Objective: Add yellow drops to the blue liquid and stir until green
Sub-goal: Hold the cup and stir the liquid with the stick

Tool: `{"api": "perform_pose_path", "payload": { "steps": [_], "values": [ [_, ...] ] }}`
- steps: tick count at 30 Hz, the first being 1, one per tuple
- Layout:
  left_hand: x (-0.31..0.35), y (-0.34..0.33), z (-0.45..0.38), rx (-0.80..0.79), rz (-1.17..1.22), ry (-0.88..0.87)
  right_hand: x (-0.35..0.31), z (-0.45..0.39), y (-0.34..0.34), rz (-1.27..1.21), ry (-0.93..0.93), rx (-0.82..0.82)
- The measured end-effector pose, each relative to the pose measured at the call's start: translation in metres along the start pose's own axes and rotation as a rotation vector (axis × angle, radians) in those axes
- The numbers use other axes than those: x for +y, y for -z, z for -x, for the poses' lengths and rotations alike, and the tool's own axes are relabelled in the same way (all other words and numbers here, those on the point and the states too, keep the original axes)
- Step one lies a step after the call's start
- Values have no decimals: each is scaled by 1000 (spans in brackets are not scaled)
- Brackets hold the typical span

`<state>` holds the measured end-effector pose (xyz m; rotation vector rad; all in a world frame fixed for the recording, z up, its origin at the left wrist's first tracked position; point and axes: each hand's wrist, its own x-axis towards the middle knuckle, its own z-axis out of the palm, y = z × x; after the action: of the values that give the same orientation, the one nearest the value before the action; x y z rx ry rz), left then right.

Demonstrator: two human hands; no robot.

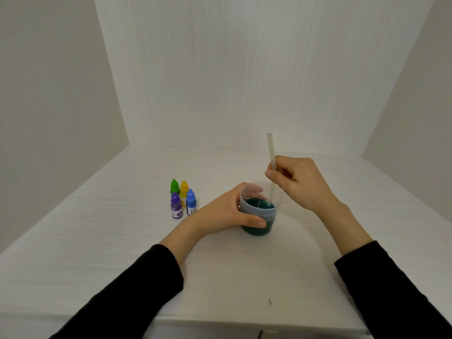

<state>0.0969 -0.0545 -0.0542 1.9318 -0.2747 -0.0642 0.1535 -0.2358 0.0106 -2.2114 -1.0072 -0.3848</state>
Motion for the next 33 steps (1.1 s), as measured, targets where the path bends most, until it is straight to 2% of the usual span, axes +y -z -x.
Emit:
{"api": "perform_pose_path", "payload": {
  "steps": [6, 10, 14, 20, 24, 29, 33],
  "values": [
    [-4, 1, -2, 3, -4, -5, -7, 3, 5, -238, -5, -70],
    [-4, 0, -2, 1, 17, -19, -14, 7, 4, -420, 37, -177],
    [1, -1, 0, -7, 3, -40, -17, 6, -1, -491, 44, -229],
    [2, -1, 1, 7, -12, -45, -23, 7, -4, -496, 17, -260],
    [7, -2, 4, -15, -5, -67, -22, 4, -7, -395, 5, -253],
    [5, -2, 2, -6, 10, -34, -21, -1, -11, -248, 15, -150],
    [1, -1, 0, -8, 0, -20, -15, -5, -13, -180, -51, -69]
  ]
}}
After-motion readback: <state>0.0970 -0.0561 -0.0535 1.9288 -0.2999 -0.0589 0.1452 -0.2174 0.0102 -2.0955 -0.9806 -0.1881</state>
